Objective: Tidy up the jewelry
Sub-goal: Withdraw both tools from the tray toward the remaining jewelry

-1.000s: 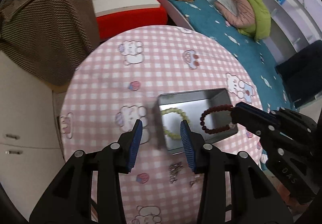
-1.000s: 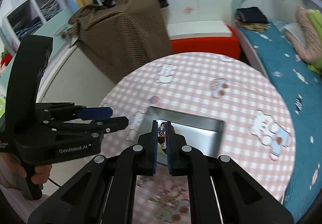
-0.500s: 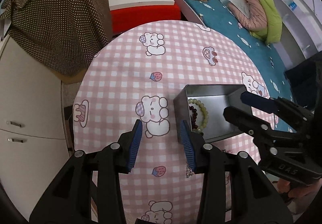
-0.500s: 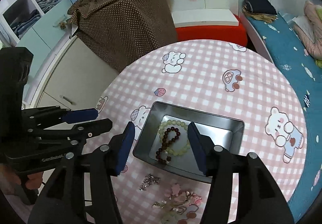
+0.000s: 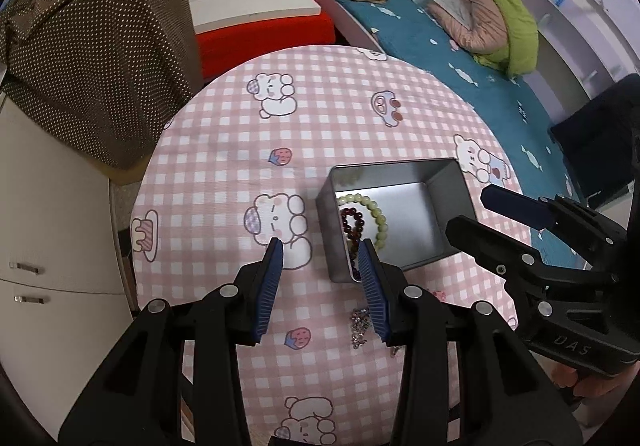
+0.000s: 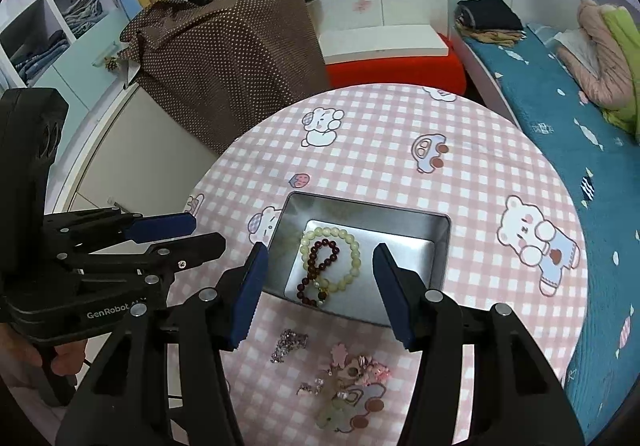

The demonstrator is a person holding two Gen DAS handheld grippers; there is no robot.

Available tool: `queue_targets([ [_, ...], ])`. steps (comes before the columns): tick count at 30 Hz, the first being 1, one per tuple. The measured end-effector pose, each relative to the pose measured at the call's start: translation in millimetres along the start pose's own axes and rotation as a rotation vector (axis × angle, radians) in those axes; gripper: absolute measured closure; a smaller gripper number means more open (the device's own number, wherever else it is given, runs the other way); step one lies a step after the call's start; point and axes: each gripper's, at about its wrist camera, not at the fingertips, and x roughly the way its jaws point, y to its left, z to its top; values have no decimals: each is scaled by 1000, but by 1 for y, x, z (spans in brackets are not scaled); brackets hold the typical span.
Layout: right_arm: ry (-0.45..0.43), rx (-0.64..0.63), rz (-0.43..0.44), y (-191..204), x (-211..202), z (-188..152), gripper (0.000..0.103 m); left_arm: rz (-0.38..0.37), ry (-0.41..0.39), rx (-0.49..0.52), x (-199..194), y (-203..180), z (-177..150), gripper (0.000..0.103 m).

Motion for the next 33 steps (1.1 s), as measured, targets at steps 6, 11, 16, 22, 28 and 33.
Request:
queue_targets([
  [6, -8, 31, -18, -5, -13, -14, 51, -12, 0, 25, -5, -11, -10, 63],
  [11, 0, 54, -39, -10, -18, -24, 47, -24, 20, 34, -2, -17, -19, 51],
  [16, 14, 95, -65, -22, -21, -38, 36, -44, 64, 34, 8, -20, -30, 35],
  [22, 35, 136, -87, -33, -22, -53, 23, -37, 121, 37, 25, -24, -41, 28],
  [28, 76, 176, -100, -45, -15, -66, 19, -25, 184, 50, 47, -27, -49, 24],
  [33, 119, 205, -107, -54, -6, -78, 19, -5, 242, 59, 66, -29, -55, 20],
])
